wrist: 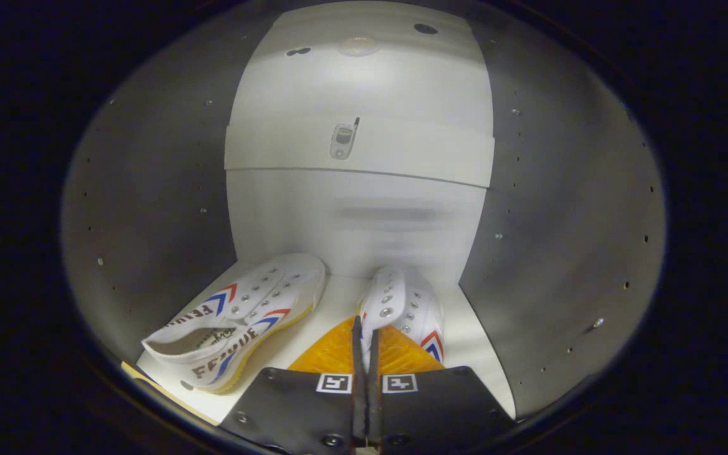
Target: Open the shoe cabinet door, grab the shoes and put them into the shoe cabinet, then close the shoe cabinet door.
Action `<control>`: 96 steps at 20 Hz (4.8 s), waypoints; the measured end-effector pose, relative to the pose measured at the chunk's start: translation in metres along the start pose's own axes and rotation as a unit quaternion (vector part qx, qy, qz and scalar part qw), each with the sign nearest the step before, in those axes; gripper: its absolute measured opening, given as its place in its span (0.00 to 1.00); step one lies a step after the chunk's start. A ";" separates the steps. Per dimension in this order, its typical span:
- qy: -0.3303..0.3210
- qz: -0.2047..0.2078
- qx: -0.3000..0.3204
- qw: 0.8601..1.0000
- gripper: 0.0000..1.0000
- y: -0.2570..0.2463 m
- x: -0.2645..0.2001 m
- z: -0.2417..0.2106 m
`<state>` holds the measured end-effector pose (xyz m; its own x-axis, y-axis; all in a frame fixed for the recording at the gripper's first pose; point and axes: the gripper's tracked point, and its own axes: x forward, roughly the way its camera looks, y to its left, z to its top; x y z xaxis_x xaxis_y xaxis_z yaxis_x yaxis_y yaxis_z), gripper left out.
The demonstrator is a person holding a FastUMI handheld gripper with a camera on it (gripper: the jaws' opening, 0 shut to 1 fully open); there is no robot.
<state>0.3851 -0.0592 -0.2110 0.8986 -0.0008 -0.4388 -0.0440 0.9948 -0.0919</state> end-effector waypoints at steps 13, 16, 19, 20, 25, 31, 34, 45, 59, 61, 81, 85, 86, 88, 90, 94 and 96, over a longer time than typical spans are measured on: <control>0.008 -0.001 0.062 0.998 0.43 0.002 0.000 0.000; 0.007 -0.003 0.067 0.998 0.54 0.004 -0.002 0.000; 0.009 0.000 0.075 0.997 0.54 0.002 0.000 0.001; 0.013 -0.001 0.076 0.997 0.54 0.001 -0.001 -0.001; 0.032 -0.007 0.073 0.997 0.55 -0.003 -0.007 -0.006; 0.009 -0.018 0.079 0.997 0.66 -0.013 -0.020 0.010; -0.019 -0.018 0.080 0.996 0.68 -0.011 -0.043 0.026; -0.123 0.002 0.081 0.989 0.95 0.039 -0.248 0.059; -0.149 -0.039 0.127 0.980 0.96 -0.033 -0.542 -0.014; -0.154 -0.066 0.129 0.977 0.96 -0.072 -0.566 -0.023; -0.163 -0.053 0.086 0.981 0.96 -0.309 -0.420 -0.008; -0.165 -0.026 0.065 0.984 0.96 -0.291 -0.407 -0.007; -0.169 -0.025 0.058 0.984 0.96 -0.287 -0.407 -0.004; -0.173 -0.024 0.054 0.983 0.95 -0.284 -0.409 -0.003; -0.177 -0.019 0.054 0.983 0.94 -0.278 -0.411 -0.003; -0.182 -0.020 0.047 0.982 0.94 -0.254 -0.412 0.003; -0.181 -0.016 0.051 0.982 0.94 -0.235 -0.414 0.003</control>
<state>0.0246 -0.2922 -0.0054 0.9959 -0.0146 -0.0890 0.0145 0.9999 -0.0020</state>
